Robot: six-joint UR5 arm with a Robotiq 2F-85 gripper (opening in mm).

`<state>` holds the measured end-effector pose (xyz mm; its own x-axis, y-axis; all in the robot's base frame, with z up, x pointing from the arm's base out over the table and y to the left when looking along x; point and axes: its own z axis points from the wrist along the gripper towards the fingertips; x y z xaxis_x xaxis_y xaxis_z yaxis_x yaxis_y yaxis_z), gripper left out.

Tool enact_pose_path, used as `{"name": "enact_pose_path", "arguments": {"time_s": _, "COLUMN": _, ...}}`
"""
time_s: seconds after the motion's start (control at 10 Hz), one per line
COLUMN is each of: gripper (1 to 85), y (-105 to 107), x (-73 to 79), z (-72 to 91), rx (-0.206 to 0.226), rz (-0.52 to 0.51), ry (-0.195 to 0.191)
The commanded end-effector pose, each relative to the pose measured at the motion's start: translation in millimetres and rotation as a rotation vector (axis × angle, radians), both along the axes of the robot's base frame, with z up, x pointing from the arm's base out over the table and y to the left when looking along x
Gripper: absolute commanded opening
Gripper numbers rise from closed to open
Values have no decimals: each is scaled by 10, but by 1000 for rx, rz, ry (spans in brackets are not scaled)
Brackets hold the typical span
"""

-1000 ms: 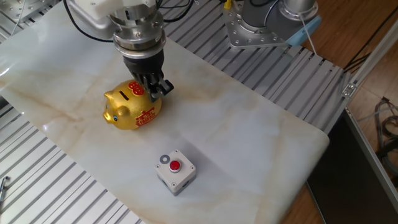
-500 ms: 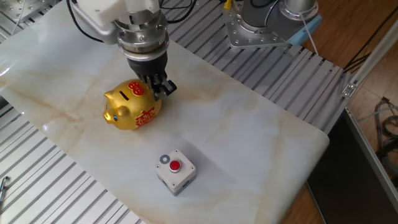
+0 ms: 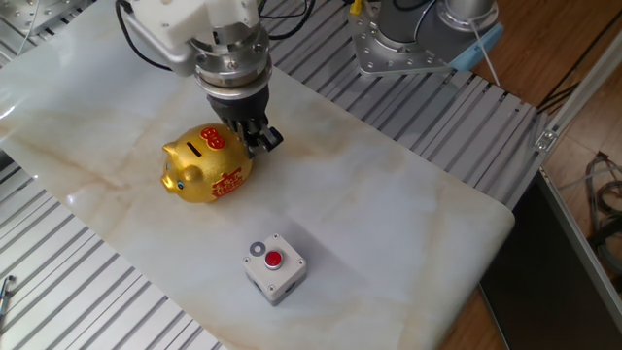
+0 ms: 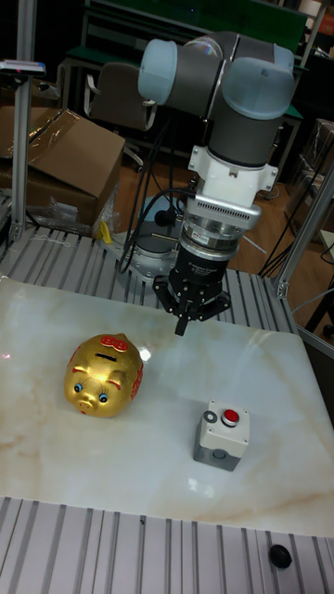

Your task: Drop coins into a piggy bank

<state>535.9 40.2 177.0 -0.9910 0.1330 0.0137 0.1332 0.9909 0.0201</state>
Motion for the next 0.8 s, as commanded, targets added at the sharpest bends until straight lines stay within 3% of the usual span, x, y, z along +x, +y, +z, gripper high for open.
{"name": "enact_pose_path", "arguments": {"time_s": 0.0, "gripper": 10, "y": 68, "x": 54, "z": -66, "rx": 10, "rz": -3, "ry": -42}}
{"name": "enact_pose_path", "arguments": {"time_s": 0.4, "gripper": 10, "y": 90, "x": 151, "z": -145, "rx": 16, "rz": -11, "ry": -105}}
{"name": "enact_pose_path", "arguments": {"time_s": 0.7, "gripper": 10, "y": 84, "x": 154, "z": -164, "rx": 22, "rz": -2, "ry": -114}}
